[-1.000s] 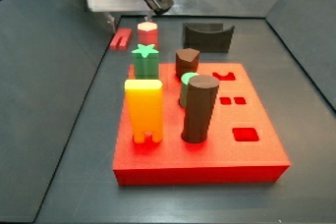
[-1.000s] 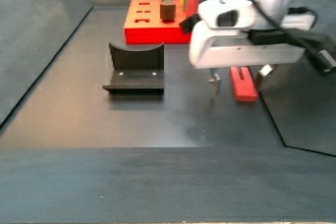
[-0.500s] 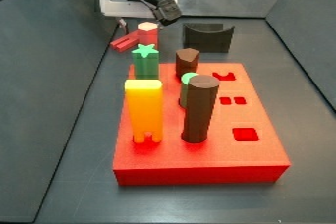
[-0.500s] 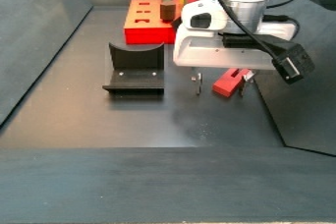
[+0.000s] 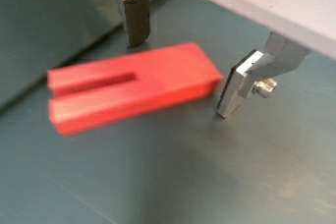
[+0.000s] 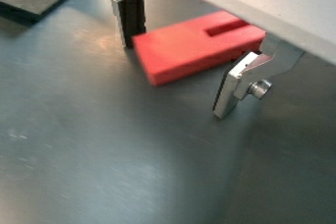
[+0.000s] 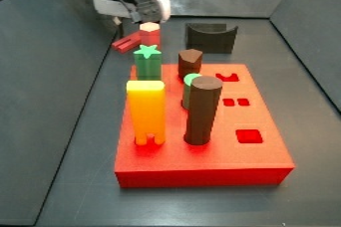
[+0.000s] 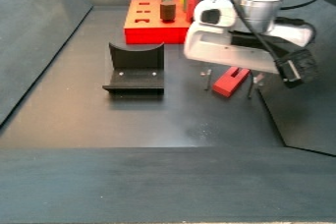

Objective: Pick up the double-square object. Move up. Rotate the double-square object. Place the double-square object on the fixture. Regrasp the double-square object. Move to above the board. Insert the double-square object.
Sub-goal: Pick up the double-square object.

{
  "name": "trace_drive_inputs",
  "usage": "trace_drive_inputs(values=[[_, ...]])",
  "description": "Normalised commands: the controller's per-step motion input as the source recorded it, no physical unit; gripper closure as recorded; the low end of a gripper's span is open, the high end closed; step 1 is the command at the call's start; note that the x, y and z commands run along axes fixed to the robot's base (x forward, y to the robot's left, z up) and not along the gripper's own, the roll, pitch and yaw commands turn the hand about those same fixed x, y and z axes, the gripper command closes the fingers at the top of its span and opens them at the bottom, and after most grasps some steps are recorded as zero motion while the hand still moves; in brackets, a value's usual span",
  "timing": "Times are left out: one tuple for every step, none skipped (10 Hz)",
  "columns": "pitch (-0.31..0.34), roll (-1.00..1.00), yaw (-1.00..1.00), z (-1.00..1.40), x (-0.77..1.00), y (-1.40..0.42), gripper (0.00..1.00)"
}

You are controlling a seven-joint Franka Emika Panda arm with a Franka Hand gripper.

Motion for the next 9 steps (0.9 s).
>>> trace_drive_inputs(values=[[0.0,0.0,0.0,0.0,0.0,0.0,0.0],[0.0,0.0,0.0,0.0,0.0,0.0,1.0],[0.0,0.0,0.0,0.0,0.0,0.0,1.0],[0.0,0.0,0.0,0.0,0.0,0.0,1.0],[0.0,0.0,0.0,0.0,0.0,0.0,1.0],[0.0,0.0,0.0,0.0,0.0,0.0,1.0],[0.0,0.0,0.0,0.0,0.0,0.0,1.0],[0.0,0.0,0.0,0.0,0.0,0.0,1.0],[0.0,0.0,0.0,0.0,0.0,0.0,1.0]])
